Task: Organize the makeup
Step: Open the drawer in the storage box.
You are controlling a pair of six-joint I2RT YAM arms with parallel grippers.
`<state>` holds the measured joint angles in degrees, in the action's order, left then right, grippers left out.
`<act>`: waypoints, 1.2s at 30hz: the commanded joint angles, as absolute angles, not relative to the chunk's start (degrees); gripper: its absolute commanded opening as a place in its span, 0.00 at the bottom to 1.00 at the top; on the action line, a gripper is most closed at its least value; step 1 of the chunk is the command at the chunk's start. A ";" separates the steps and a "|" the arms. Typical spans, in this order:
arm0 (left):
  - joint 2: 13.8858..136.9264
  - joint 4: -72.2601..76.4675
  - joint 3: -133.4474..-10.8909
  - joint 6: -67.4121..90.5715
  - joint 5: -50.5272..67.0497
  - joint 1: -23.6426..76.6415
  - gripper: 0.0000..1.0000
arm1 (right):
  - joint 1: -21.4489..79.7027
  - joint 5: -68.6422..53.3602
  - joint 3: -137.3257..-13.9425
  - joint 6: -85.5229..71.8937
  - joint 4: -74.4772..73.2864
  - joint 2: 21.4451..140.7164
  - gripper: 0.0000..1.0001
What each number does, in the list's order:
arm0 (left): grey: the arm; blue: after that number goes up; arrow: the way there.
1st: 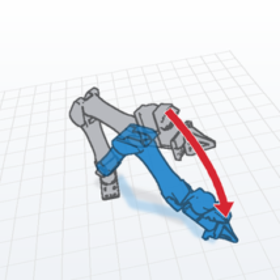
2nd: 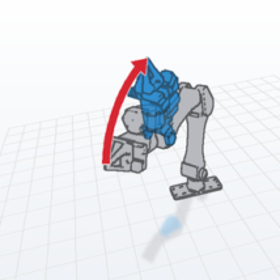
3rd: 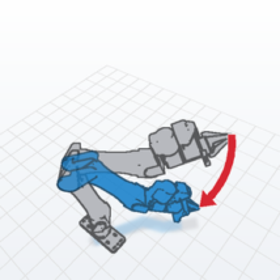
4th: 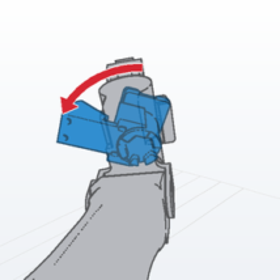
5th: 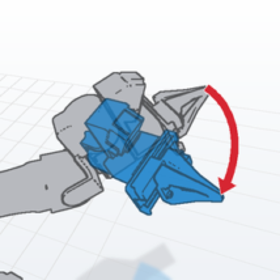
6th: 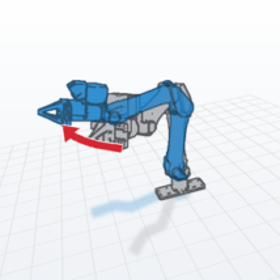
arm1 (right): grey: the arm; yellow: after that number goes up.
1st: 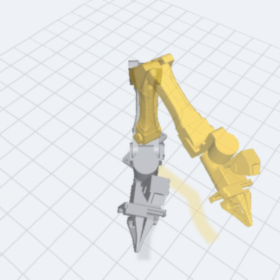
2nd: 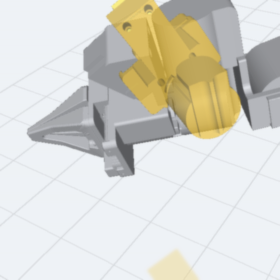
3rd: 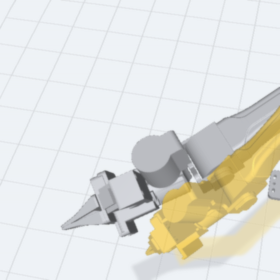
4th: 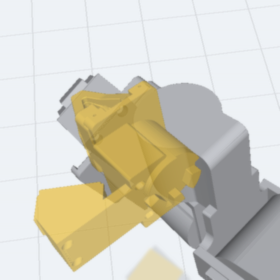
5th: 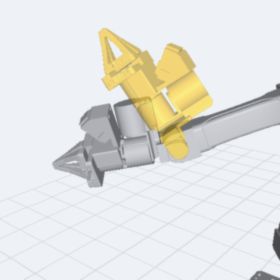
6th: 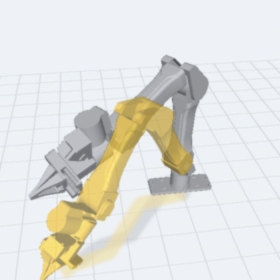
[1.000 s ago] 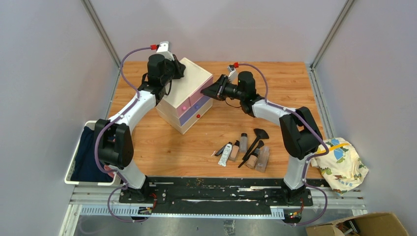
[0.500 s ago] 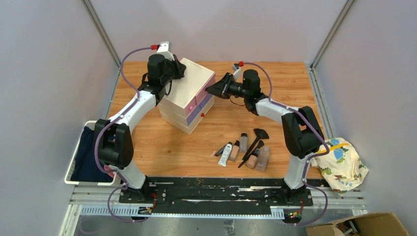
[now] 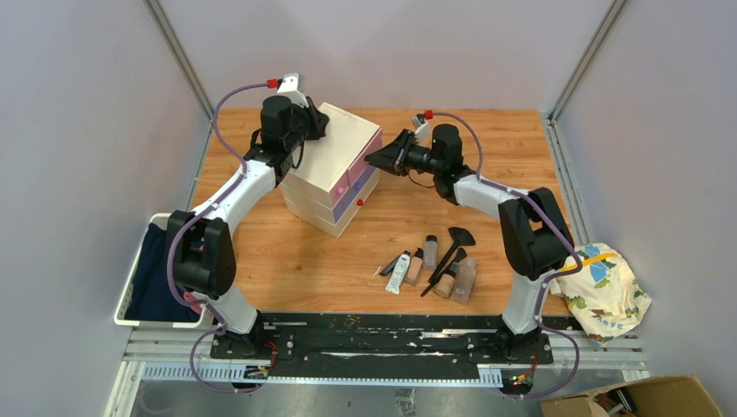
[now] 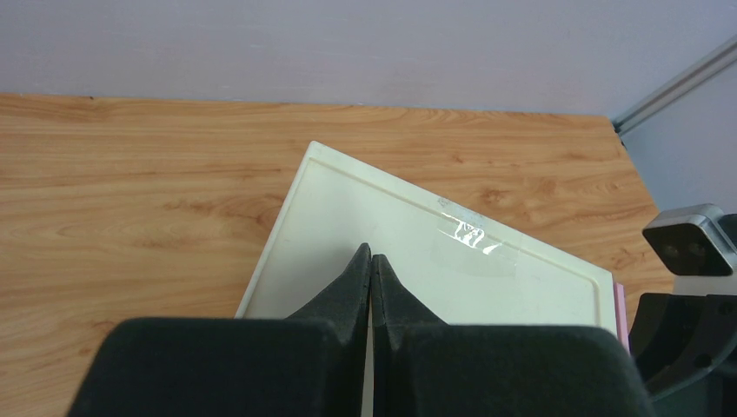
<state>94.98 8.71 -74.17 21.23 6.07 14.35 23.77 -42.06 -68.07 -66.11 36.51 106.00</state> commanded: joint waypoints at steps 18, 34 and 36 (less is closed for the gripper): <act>98.33 -7.82 -69.61 18.76 3.82 13.72 0.00 | 17.31 -45.29 -58.38 -64.28 35.69 94.41 0.00; 98.11 -7.74 -69.52 18.85 4.05 13.72 0.00 | 16.25 -45.93 -58.91 -55.90 21.97 91.19 0.34; 98.15 -7.67 -69.52 18.90 4.17 13.76 0.00 | 16.21 -45.81 -58.83 -54.94 20.74 90.68 0.45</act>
<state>94.91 8.82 -74.02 21.23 6.09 14.33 17.87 -44.23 -57.69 -58.30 25.52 92.42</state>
